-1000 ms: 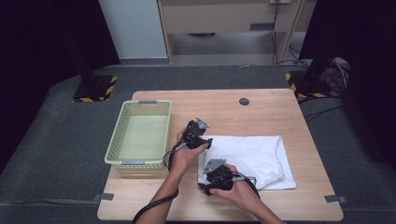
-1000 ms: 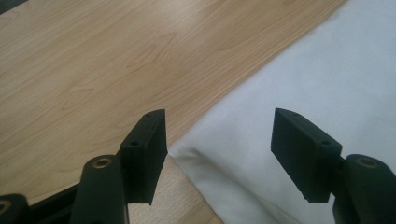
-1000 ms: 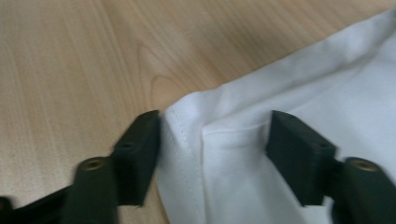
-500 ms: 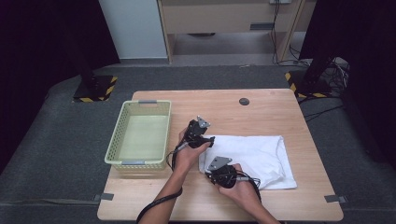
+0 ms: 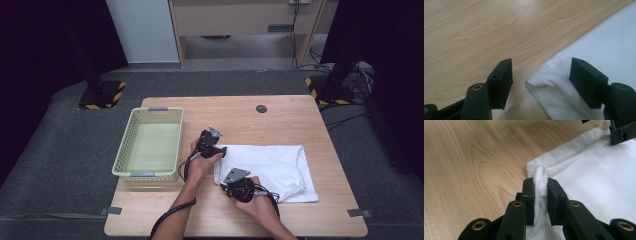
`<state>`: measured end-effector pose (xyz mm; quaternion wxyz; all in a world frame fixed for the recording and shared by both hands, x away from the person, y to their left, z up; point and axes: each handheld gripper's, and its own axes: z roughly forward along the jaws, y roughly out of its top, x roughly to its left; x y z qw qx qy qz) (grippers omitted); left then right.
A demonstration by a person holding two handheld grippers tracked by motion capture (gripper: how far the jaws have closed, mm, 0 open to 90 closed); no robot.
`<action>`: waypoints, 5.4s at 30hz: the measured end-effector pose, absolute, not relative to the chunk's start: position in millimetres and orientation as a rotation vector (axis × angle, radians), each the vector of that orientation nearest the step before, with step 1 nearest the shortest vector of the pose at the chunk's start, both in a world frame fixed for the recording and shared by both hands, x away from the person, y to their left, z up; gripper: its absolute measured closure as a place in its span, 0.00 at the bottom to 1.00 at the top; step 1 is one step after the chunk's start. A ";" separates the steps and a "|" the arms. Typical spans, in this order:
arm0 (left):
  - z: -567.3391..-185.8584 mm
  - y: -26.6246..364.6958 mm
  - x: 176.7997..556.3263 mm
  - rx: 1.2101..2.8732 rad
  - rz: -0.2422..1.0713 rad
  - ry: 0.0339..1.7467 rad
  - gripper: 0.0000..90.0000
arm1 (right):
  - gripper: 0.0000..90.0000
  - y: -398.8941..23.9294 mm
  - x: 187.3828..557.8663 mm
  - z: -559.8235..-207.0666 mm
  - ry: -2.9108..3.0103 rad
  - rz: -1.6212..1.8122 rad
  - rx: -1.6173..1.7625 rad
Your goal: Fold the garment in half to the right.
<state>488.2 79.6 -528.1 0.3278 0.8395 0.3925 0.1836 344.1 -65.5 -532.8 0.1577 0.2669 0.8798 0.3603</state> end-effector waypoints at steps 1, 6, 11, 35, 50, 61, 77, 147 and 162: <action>-528.5 80.5 488.7 2.189 0.464 1.033 0.39 | 0.87 -65.6 344.1 -532.9 2.517 1.033 0.763; -531.6 83.7 488.2 2.141 0.397 1.048 0.51 | 0.88 -66.0 344.3 -531.7 2.525 1.019 0.762; -531.6 81.3 483.6 2.128 0.369 1.036 0.67 | 0.89 -68.2 344.5 -532.2 2.523 1.042 0.779; -463.6 71.3 458.8 2.134 0.498 0.901 0.90 | 0.90 -73.5 325.5 -491.2 2.427 1.152 0.783; -436.9 84.5 455.6 2.145 0.542 0.877 0.90 | 0.90 -62.6 322.7 -466.9 2.413 1.187 0.750; -422.9 88.7 453.5 2.170 0.568 0.860 0.90 | 0.90 -54.5 322.6 -456.7 2.408 1.204 0.737; -408.2 108.0 450.9 2.181 0.587 0.875 0.90 | 0.89 -30.5 322.4 -446.5 2.404 1.234 0.730; -411.6 51.5 464.7 2.230 0.559 0.808 0.90 | 0.89 -78.5 325.8 -438.2 2.308 1.299 0.841; -435.0 11.6 469.6 2.254 0.540 0.753 0.90 | 0.89 -115.0 332.8 -462.3 2.329 1.338 0.968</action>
